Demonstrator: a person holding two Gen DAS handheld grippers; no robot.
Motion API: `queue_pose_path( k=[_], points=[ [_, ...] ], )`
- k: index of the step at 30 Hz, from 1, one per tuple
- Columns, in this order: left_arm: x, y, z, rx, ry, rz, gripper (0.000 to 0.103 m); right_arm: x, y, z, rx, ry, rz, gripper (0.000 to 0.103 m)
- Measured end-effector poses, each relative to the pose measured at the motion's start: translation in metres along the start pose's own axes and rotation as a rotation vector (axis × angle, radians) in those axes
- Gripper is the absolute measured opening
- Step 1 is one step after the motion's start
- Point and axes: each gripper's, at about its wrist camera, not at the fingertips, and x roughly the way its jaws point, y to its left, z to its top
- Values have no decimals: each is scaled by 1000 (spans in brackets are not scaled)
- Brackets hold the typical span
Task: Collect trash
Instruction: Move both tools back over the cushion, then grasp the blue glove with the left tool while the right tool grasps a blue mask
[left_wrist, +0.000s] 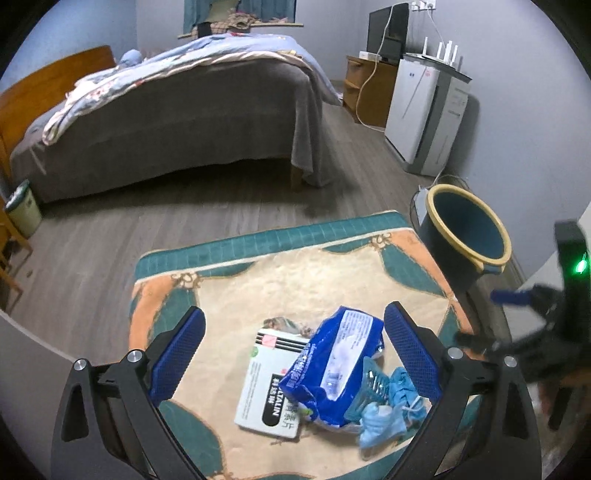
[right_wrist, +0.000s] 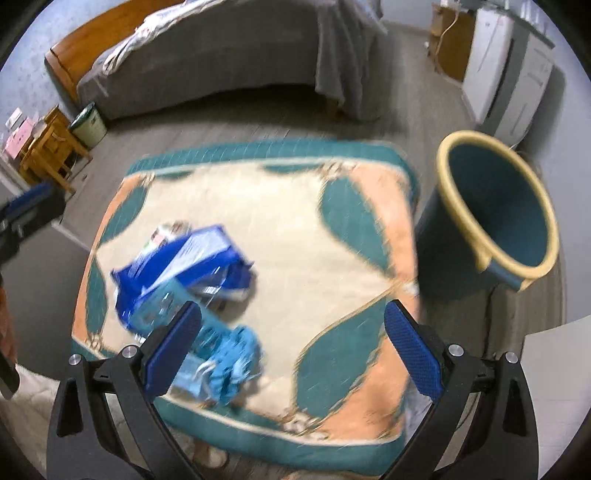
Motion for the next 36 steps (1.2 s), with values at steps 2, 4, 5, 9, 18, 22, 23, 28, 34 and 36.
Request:
queue_pose_path(
  k=[2, 4, 5, 9, 18, 22, 23, 28, 34, 36],
  points=[
    [0, -1, 0, 10, 1, -2, 96, 5, 10, -7, -16, 19, 13, 97],
    [0, -1, -1, 29, 6, 1, 96, 9, 20, -15, -20, 42, 46, 91],
    [0, -1, -2, 34, 8, 0, 96, 12, 26, -18, -24, 62, 70, 85],
    [1, 1, -1, 29, 12, -6, 96, 27, 47, -32, -73, 130, 104, 65],
    [9, -2, -2, 40, 42, -17, 96, 17, 52, -25, -81, 89, 168, 3],
    [18, -7, -7, 45, 77, -46, 96, -10, 41, -5, -56, -10, 194, 3],
    [22, -8, -9, 43, 92, -59, 96, -16, 37, 0, -50, -30, 195, 3],
    [40, -19, -18, 38, 152, -97, 96, -35, 9, 20, 0, -103, 157, 3],
    [52, -40, -25, 54, 178, -123, 96, -50, -34, 38, 109, -149, 160, 3],
    [56, -51, -27, 63, 182, -135, 96, -53, -46, 43, 128, -157, 147, 3]
  ],
)
